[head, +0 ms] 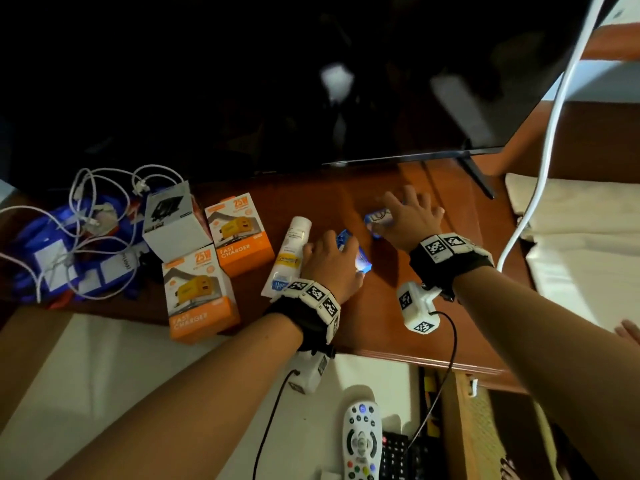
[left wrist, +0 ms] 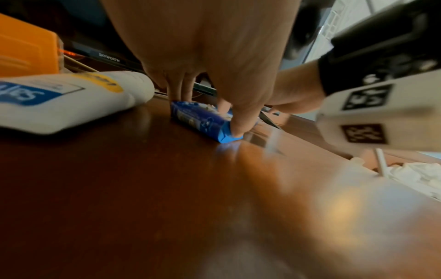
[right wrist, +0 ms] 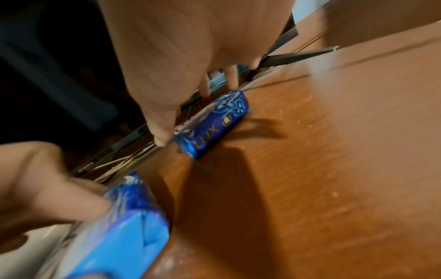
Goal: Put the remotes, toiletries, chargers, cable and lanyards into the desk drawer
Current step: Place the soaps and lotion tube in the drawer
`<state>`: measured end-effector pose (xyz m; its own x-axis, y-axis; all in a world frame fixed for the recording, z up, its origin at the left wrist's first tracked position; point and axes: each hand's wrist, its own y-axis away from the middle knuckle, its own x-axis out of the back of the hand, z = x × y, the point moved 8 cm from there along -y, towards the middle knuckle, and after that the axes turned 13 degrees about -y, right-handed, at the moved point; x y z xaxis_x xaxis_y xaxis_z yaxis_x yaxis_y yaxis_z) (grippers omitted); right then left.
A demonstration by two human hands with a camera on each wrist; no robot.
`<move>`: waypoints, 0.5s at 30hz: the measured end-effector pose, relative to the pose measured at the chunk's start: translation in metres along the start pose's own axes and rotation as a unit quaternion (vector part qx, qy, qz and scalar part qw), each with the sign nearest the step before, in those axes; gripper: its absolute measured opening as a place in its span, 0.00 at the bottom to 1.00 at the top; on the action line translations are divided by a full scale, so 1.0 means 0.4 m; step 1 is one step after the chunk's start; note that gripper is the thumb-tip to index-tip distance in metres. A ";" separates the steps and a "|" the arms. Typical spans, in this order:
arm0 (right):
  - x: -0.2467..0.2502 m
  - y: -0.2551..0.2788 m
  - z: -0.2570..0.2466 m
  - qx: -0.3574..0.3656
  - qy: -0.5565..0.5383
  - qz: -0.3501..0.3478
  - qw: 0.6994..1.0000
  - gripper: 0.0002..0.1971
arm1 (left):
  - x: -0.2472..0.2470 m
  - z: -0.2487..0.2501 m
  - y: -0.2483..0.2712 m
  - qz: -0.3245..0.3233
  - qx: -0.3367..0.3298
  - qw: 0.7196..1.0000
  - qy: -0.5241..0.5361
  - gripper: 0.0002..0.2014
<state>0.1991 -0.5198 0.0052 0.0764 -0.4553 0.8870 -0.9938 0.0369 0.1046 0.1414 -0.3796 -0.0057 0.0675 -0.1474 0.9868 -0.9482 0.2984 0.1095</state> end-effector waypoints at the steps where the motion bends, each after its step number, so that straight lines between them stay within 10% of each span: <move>1: -0.014 0.000 0.008 -0.020 0.017 -0.023 0.999 0.29 | -0.003 0.008 0.015 -0.001 -0.003 1.000 0.001 0.28; 15: -0.084 0.284 -0.017 -0.064 -0.215 -0.007 0.974 0.24 | -0.047 -0.019 0.329 0.018 -0.053 0.974 0.221 0.28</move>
<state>0.0842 -0.4945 -0.0096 0.0211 -0.7867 0.6170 -0.9729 0.1259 0.1938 0.0175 -0.3305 -0.0089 0.1834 0.2788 0.9427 -0.9169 0.3944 0.0617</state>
